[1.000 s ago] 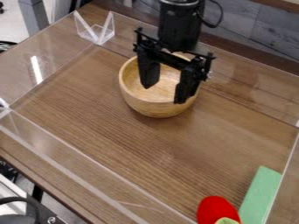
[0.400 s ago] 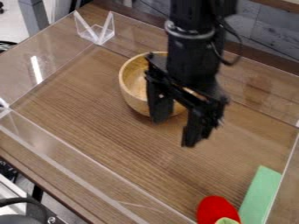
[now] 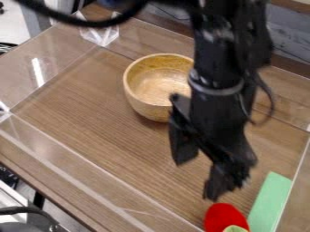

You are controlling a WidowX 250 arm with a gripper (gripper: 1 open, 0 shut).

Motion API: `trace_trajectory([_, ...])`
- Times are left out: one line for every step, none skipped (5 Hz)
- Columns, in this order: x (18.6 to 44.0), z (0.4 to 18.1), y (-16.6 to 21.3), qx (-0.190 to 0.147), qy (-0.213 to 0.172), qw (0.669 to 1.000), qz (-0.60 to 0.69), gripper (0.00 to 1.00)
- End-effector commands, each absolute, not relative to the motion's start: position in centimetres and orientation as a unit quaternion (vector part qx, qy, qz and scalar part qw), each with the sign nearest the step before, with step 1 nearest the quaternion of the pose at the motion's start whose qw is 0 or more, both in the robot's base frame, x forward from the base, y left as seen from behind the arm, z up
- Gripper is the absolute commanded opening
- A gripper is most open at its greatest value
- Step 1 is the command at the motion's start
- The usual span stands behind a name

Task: Move the red fruit to the left

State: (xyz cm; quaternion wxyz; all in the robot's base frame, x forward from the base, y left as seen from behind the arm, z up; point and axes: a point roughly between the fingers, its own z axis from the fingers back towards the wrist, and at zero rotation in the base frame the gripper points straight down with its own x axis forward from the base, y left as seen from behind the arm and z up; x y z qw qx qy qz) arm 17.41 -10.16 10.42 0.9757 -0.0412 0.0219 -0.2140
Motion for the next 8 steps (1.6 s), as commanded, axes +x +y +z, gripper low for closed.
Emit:
trace_trajectory([17.8,9.6,-11.1,-0.048,0.0,0.973,-0.224,1.0])
trace_trajectory([17.8,8.2,-11.4,-0.051,0.0,0.971,-0.232,1.0])
trace_trajectory([17.8,7.4,-11.6,-0.056,0.007,0.971,-0.233,1.0])
trace_trajectory([17.8,6.6,-11.5,-0.06,0.014,0.97,-0.233,1.0])
trace_trajectory([17.8,5.6,-11.7,-0.065,0.021,0.969,-0.237,1.0])
trace_trajectory([17.9,4.7,-12.0,-0.068,0.028,0.969,-0.238,1.0])
trace_trajectory([18.1,4.3,-11.8,-0.067,0.025,0.972,-0.225,1.0])
trace_trajectory([18.3,3.9,-11.7,-0.066,0.027,0.974,-0.216,1.0])
